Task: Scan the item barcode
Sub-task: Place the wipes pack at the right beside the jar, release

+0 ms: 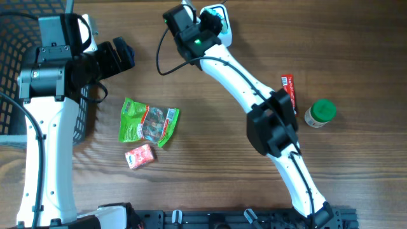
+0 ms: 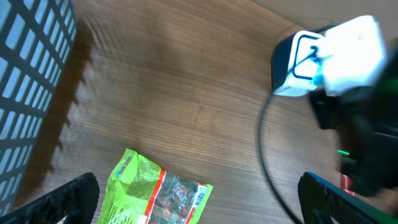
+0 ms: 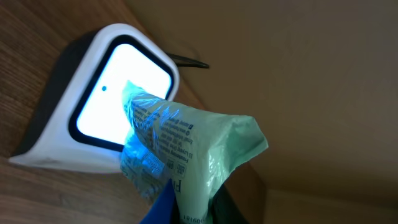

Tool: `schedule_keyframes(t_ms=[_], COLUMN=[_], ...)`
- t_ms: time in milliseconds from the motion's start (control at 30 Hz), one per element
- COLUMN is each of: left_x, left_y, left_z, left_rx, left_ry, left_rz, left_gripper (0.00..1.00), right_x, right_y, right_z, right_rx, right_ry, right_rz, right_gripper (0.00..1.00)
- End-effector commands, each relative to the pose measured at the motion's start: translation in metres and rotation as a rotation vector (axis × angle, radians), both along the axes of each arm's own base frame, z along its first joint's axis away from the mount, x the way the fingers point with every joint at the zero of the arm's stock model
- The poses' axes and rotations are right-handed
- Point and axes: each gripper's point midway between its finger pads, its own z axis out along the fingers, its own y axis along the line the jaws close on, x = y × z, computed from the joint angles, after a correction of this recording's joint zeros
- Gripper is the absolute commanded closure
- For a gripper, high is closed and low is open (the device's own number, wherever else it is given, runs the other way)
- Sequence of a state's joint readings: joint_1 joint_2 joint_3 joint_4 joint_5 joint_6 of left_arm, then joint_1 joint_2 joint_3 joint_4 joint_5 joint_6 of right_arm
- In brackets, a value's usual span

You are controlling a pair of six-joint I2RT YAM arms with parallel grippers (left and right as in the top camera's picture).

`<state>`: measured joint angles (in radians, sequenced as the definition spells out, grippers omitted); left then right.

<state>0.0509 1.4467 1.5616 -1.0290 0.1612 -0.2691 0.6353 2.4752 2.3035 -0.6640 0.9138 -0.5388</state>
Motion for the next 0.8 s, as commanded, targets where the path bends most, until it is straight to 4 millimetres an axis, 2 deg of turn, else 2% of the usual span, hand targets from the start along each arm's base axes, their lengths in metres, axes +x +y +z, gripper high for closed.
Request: schedule_keyframes(t_ms=[0,33,67,100,167,267,400,467,500,533,567,600,667,700,733,767], left_x=[0.001,0.001,0.001,0.001,0.001,0.001,0.001,0.001,0.001,0.001,0.001,0.001,0.001,0.001,0.001,0.001], left_y=[0.002,0.002,0.002,0.002,0.002,0.002,0.002,0.002,0.002,0.002,0.002,0.002,0.002,0.002,0.002,0.002], left_z=[-0.001,-0.001,-0.001,-0.001,-0.001,-0.001,-0.001,-0.001,-0.001,-0.001,-0.001,-0.001,-0.001,-0.001,-0.001,-0.001], left_rx=[-0.001,-0.001,-0.001,-0.001,-0.001,-0.001,-0.001,-0.001,-0.001,-0.001,-0.001,-0.001,-0.001,-0.001,-0.001,-0.001], left_ry=[0.003,0.003,0.003,0.003,0.003,0.003,0.003,0.003,0.003,0.003,0.003,0.003,0.003,0.003,0.003,0.003], left_rz=[0.008,0.008,0.008,0.008,0.008,0.008,0.008,0.008,0.008,0.008,0.008,0.008,0.008,0.008,0.008,0.008], left_gripper=[0.0,0.0,0.0,0.0,0.0,0.0,0.0,0.0,0.0,0.0,0.0,0.0,0.0,0.0,0.0,0.0], right_x=[-0.031,-0.042,-0.062,-0.08,-0.105,-0.163,-0.199,-0.206,-0.206,-0.205,-0.202,-0.195,-0.181,-0.167,-0.154,-0.151], right_y=[-0.022,-0.024,-0.031,-0.044,-0.064,-0.118,-0.145,-0.161,-0.17,-0.176,-0.178,-0.181,-0.177,-0.172,-0.159,-0.141], right_z=[0.115,0.116,0.114,0.105,0.086,0.027,-0.049,-0.087,-0.1,-0.111,-0.116,-0.117,-0.109,-0.1,-0.09,-0.084], right_rx=[0.319,0.383,0.525,0.652,0.742,0.769,0.694,0.6,0.553,0.521,0.511,0.502,0.533,0.582,0.678,0.804], right_ry=[-0.052,0.01,0.119,0.247,0.433,0.851,1.072,1.086,1.07,1.051,1.035,0.996,0.934,0.864,0.799,0.784], right_rz=[0.029,0.049,0.044,0.013,-0.037,-0.148,-0.206,-0.22,-0.238,-0.249,-0.252,-0.261,-0.27,-0.299,-0.341,-0.375], right_gripper=[0.96,0.96,0.96,0.96,0.96,0.96,0.94,0.92,0.85,0.55,0.38,0.28,0.23,0.22,0.22,0.22])
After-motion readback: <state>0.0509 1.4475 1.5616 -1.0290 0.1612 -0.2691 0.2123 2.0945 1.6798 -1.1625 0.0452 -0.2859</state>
